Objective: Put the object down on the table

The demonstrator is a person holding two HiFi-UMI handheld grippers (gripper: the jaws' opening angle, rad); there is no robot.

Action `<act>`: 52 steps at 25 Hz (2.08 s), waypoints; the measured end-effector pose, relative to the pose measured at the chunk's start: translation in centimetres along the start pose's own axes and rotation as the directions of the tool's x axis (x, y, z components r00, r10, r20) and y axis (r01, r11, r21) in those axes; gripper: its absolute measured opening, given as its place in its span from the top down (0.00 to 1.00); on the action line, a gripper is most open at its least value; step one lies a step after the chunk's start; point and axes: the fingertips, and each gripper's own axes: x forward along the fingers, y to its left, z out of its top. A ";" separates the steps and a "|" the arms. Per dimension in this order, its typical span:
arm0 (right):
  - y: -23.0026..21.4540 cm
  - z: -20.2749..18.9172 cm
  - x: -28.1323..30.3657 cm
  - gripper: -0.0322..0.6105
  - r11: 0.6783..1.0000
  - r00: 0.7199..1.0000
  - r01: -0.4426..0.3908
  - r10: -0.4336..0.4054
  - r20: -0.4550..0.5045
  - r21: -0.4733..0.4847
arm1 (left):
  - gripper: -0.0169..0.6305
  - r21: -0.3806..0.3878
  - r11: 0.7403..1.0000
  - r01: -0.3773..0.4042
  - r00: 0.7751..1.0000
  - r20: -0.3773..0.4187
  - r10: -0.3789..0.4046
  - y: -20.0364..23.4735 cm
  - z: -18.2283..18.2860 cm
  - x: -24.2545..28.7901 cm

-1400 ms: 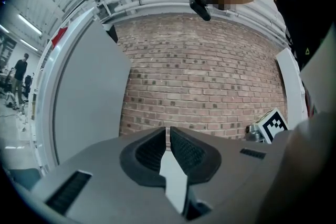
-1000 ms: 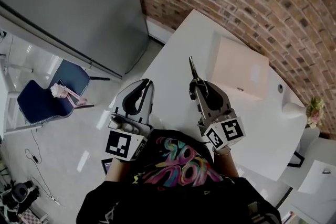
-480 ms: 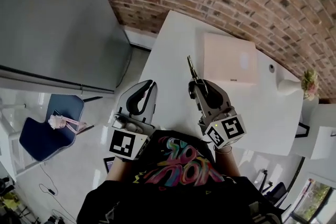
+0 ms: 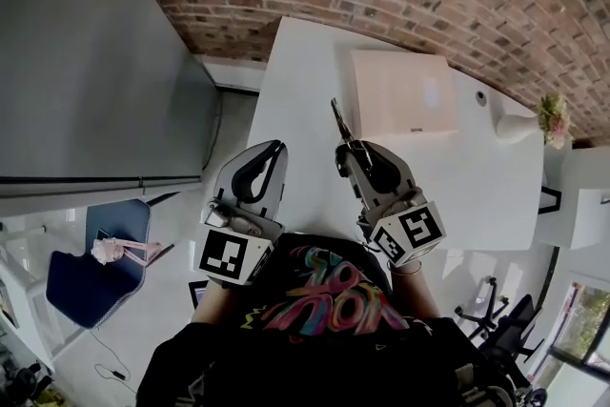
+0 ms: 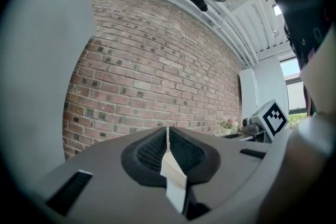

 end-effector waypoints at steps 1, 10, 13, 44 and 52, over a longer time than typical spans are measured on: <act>0.2 -0.1 0.1 0.78 1.000 1.000 0.001 -0.001 -0.004 0.001 | 0.92 -0.003 1.000 0.004 1.000 -0.005 -0.004 0.1 -0.1 0.1; 0.5 -0.9 0.9 0.78 1.000 1.000 0.013 -0.013 -0.023 0.001 | 0.93 -0.017 1.000 0.014 0.999 -0.028 -0.015 0.9 -1.2 0.4; 0.5 -1.5 1.1 0.78 1.000 0.999 0.005 -0.005 -0.040 -0.009 | 0.93 -0.023 1.000 0.011 0.998 -0.061 -0.013 1.0 -2.2 0.4; -0.8 -15.9 6.7 0.79 0.991 0.945 -0.025 -0.020 -0.327 -0.131 | 0.93 -0.063 0.998 0.011 0.970 -0.243 -0.026 2.1 -11.7 -0.5; -0.7 -19.6 8.4 0.79 0.983 0.923 -0.047 -0.027 -0.385 -0.180 | 0.93 -0.082 0.997 -0.008 0.965 -0.262 -0.013 2.7 -13.3 -1.1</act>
